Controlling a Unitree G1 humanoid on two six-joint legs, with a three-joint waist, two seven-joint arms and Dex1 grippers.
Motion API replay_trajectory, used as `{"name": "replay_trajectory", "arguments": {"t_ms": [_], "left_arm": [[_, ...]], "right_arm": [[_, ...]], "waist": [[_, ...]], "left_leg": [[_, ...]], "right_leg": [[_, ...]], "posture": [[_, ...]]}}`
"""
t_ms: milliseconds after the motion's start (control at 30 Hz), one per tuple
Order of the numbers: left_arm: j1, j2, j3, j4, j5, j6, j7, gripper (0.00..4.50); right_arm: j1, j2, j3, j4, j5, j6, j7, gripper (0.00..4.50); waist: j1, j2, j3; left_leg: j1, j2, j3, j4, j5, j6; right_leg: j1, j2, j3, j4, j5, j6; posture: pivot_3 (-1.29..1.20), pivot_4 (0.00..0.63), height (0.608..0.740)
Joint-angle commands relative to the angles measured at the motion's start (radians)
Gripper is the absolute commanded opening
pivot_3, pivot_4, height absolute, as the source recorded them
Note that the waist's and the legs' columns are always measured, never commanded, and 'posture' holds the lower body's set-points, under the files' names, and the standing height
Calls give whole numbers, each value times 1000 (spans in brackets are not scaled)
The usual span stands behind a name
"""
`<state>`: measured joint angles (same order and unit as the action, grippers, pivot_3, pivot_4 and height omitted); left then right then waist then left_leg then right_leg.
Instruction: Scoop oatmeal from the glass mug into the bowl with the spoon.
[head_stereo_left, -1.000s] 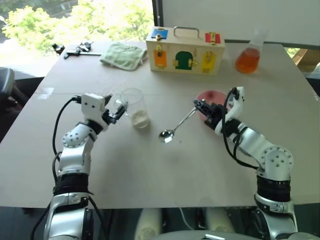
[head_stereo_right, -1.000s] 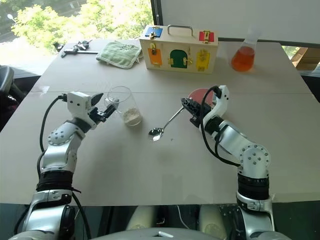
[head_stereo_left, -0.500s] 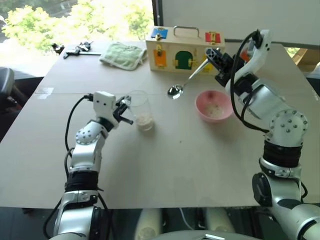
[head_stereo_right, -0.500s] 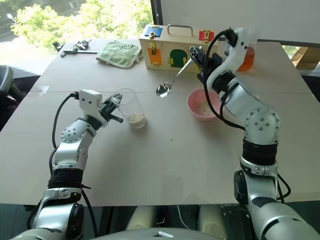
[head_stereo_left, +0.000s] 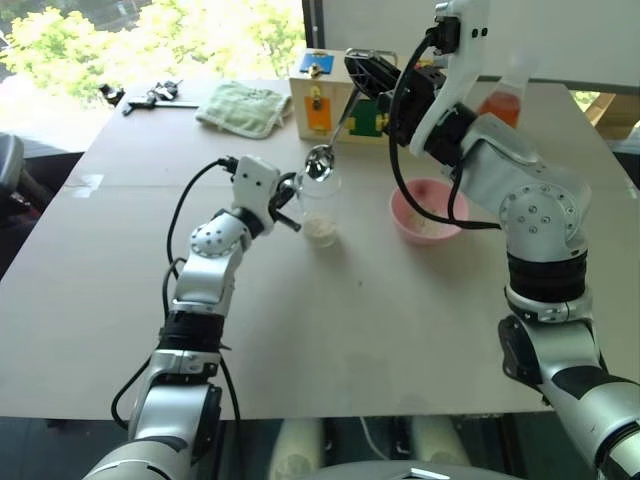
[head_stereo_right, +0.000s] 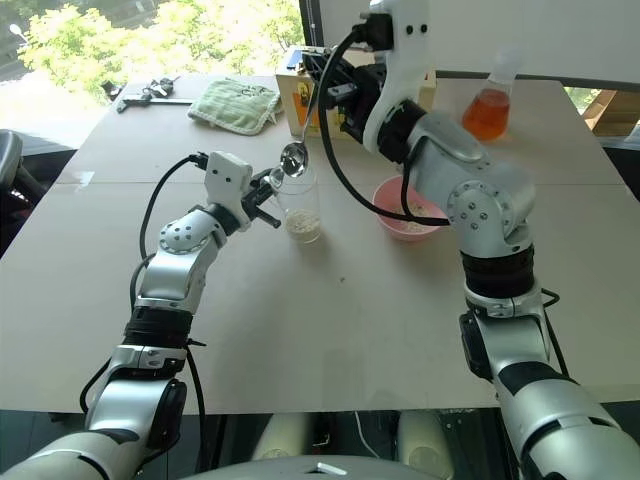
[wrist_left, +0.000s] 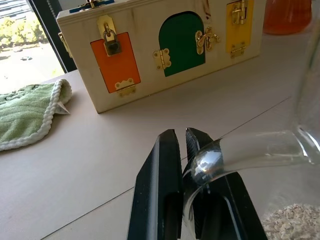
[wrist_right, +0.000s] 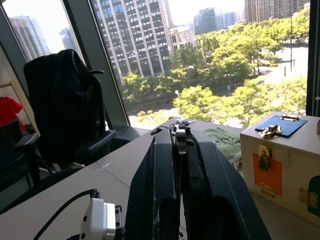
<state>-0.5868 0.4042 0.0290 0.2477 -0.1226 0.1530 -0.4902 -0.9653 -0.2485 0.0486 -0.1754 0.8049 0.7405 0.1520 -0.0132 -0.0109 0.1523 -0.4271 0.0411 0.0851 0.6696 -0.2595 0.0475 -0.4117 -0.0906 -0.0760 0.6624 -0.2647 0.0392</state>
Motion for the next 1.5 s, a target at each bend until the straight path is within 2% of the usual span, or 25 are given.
{"name": "replay_trajectory", "arguments": {"t_ms": [33, 300, 667, 867, 1067, 1267, 1467, 1500], "left_arm": [[-50, 22, 0, -15, -4, 13, -34, 54], [-133, 80, -57, 32, 23, 74, -147, 54], [-198, 101, -84, 107, 62, 9, -224, 54], [-196, 95, -82, 118, 85, -51, -210, 54], [-164, 85, -81, 151, 119, -170, -177, 54], [-158, 66, -58, 185, 108, -240, -134, 54], [-149, 54, -55, 208, 107, -281, -119, 54], [-146, 51, -53, 207, 104, -279, -116, 54]], "right_arm": [[12, -24, 52, -37, -99, -40, 75, 0], [59, -9, 151, -10, -225, -60, 207, 0], [83, 66, 149, 45, -298, -46, 250, 0], [85, 180, -33, 78, -160, 147, 119, 0], [45, 224, -190, 134, -97, 256, 8, 0], [34, 309, -367, 204, 4, 381, -174, 0], [30, 328, -422, 218, 33, 405, -237, 0], [31, 304, -394, 210, 1, 377, -218, 0]], "waist": [[0, 0, 0], [0, 0, 0], [0, 0, 0], [1, 0, 0], [0, 0, 0], [-2, 0, 0], [-4, 0, 0], [-4, 0, 0]], "left_leg": [[-1, 0, 0, 0, 0, 0], [-3, -1, 0, 1, 0, -1], [-3, -1, 2, 2, 1, -2], [-4, -1, 2, 2, 2, -3], [-4, -1, 1, 2, 2, -4], [-3, -1, 1, 2, 2, -4], [-3, -1, 1, 2, 3, -4], [-3, -1, 1, 2, 3, -4]], "right_leg": [[-1, 0, 0, 0, 0, 0], [-1, 1, -2, 0, 0, 0], [-1, 1, -3, 0, 0, 0], [-1, 1, -4, 0, 0, 0], [-1, 1, -5, 1, 0, 0], [-1, 1, -5, 1, 0, 0], [-1, 1, -4, 2, 0, 0], [-1, 1, -4, 2, 0, 0]], "posture": [[0, 150, 740], [0, 150, 740], [0, 150, 740], [0, 150, 740], [0, 150, 740], [0, 150, 740], [0, 150, 740], [0, 150, 740]]}}
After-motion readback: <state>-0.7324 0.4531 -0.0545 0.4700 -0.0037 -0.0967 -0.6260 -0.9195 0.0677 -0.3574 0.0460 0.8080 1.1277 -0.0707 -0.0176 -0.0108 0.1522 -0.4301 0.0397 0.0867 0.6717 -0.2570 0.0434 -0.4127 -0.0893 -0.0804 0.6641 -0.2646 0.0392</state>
